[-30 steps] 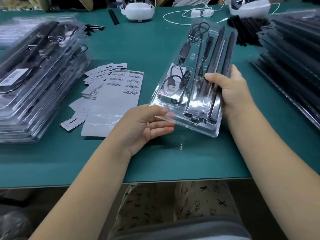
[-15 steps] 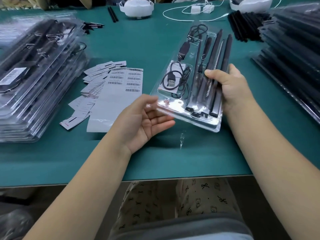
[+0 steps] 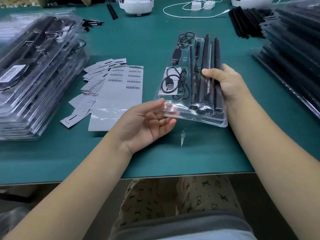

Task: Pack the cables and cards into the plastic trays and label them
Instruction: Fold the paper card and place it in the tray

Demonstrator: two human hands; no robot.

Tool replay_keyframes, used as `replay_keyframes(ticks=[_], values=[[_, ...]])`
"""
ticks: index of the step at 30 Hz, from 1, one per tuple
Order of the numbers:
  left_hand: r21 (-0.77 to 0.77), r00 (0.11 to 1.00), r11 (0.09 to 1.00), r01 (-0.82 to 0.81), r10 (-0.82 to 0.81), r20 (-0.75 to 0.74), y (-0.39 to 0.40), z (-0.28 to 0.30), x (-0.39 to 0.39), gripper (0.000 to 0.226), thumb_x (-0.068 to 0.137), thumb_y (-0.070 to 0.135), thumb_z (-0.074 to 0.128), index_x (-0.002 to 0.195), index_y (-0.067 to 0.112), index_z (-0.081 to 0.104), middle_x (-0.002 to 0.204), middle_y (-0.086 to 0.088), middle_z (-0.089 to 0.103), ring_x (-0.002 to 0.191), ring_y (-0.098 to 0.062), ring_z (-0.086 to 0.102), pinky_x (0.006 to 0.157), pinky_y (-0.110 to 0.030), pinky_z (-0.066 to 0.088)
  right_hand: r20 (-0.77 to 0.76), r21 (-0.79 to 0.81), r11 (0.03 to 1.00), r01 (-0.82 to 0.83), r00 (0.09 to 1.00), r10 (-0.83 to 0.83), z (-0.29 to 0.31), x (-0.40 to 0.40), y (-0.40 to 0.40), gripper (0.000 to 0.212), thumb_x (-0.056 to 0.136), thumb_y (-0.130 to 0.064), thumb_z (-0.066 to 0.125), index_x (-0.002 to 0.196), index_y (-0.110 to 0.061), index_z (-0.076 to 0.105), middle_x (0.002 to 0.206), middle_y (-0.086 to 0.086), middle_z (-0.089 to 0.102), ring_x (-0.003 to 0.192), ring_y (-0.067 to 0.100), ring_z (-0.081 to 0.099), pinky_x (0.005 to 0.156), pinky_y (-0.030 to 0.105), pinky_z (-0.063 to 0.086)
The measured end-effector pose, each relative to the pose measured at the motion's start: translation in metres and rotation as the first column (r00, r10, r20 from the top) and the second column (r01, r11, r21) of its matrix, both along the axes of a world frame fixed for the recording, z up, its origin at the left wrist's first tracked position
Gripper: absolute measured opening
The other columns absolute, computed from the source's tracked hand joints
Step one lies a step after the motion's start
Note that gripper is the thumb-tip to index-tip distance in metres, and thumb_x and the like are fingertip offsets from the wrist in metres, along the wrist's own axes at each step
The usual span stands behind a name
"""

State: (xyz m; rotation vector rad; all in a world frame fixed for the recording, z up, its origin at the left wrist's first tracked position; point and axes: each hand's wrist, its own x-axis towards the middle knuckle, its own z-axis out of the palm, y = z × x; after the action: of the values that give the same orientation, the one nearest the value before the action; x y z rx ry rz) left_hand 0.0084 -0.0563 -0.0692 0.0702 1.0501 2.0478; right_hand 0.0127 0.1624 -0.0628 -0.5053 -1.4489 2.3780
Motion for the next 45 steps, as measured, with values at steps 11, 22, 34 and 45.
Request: replay_keyframes(ticks=[11,22,34,45], values=[[0.092,0.999,0.996,-0.016,0.020,-0.044,0.005,-0.002,-0.002,0.009,0.077,0.013,0.062,0.083,0.009,0.066,0.102,-0.012,0.064,0.083,-0.021,0.064,0.069,-0.030,0.054,-0.044,-0.059,0.998,-0.024,0.999,0.021,0.003,0.000,-0.004,0.081,0.083,0.005,0.063,0.148,0.000,0.015,0.111,0.025,0.060,0.072,0.025,0.071,0.057,0.037,0.057],[-0.060,0.994,0.998,0.024,-0.030,-0.103,0.005,0.002,-0.004,0.038,0.077,0.025,0.061,0.111,0.009,0.058,0.098,-0.009,0.064,0.081,-0.019,0.062,0.069,-0.028,0.056,-0.006,0.019,1.000,0.014,1.000,-0.014,0.000,0.001,0.006,0.097,0.068,-0.002,0.074,0.148,-0.002,0.020,0.134,0.029,0.049,0.088,0.031,0.070,0.075,0.050,0.057],[-0.061,0.999,0.998,0.027,-0.029,-0.042,0.006,0.002,-0.006,0.034,0.072,0.015,0.071,0.101,0.006,0.055,0.104,-0.017,0.049,0.072,-0.028,0.067,0.064,-0.032,0.057,0.051,0.177,0.983,0.038,0.998,-0.047,0.000,0.001,0.007,0.113,0.054,-0.018,0.081,0.149,-0.005,0.020,0.142,0.020,0.045,0.114,0.032,0.060,0.088,0.049,0.054],[-0.123,0.988,0.988,-0.089,0.072,-0.136,0.009,0.002,-0.005,0.051,0.077,0.023,0.067,0.120,-0.001,0.053,0.105,-0.025,0.063,0.081,-0.034,0.071,0.059,-0.030,0.058,0.015,0.308,0.951,0.026,0.999,-0.032,0.001,0.004,0.012,0.109,0.068,-0.014,0.077,0.153,-0.009,0.008,0.155,0.012,0.025,0.128,0.025,0.048,0.102,0.042,0.046]])
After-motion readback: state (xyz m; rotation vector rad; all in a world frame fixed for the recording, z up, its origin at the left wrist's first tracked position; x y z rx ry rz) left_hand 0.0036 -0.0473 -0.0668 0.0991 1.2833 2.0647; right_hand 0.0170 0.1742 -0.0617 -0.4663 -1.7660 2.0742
